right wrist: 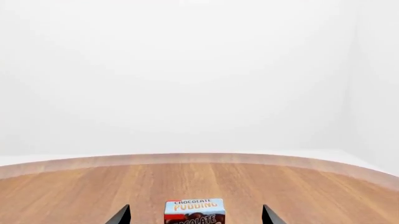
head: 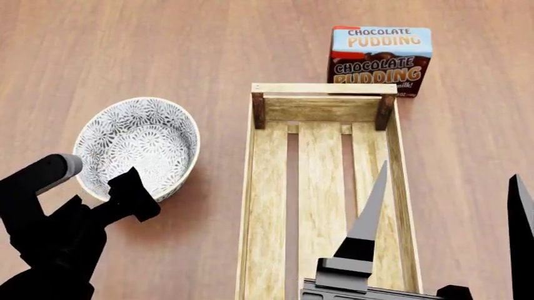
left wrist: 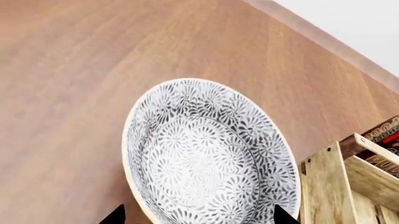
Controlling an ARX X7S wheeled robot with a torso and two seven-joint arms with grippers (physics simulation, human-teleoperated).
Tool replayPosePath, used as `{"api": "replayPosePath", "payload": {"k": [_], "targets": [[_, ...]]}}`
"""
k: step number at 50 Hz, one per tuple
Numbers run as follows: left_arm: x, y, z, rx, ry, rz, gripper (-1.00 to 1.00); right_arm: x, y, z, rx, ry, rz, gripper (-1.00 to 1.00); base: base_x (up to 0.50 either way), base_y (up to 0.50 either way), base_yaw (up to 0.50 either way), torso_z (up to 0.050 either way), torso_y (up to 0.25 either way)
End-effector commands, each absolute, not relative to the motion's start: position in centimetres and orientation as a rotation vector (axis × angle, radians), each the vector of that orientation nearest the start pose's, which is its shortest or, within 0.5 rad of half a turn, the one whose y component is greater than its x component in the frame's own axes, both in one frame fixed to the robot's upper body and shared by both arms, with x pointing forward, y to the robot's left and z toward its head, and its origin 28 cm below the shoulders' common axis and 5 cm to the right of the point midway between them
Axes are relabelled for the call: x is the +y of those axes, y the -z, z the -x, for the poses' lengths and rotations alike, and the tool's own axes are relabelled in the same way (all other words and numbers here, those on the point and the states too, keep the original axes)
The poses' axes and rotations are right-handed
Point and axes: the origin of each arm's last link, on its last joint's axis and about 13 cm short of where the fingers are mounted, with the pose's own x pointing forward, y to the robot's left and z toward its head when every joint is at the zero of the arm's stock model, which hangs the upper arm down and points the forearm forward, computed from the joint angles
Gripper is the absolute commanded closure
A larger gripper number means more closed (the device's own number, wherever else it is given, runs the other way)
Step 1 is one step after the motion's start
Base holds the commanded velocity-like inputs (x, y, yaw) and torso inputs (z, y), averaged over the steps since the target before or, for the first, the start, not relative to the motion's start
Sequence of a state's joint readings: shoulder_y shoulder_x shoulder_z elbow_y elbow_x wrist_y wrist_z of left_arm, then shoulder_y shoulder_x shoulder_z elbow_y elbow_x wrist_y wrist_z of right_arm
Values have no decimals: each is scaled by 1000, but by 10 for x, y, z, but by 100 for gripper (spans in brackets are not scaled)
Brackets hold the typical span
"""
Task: Pick up the bowl on the left and put it in the tray.
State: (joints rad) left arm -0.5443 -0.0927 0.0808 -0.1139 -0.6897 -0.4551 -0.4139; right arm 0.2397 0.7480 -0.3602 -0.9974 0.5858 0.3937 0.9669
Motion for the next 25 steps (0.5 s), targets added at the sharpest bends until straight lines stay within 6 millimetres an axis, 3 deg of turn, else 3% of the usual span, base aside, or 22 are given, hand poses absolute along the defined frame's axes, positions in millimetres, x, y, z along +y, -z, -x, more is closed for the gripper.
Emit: {"api": "replayPosePath", "payload": {"k": [1, 25], "targets": [[185, -110, -321, 167, -98, 509, -100, -103, -194, -158, -474, 118, 12, -100, 0, 0, 0, 0, 0], [189, -100, -335, 208, -162, 589, -100, -105, -195, -157, -478, 124, 10, -100, 0, 0, 0, 0, 0]]}}
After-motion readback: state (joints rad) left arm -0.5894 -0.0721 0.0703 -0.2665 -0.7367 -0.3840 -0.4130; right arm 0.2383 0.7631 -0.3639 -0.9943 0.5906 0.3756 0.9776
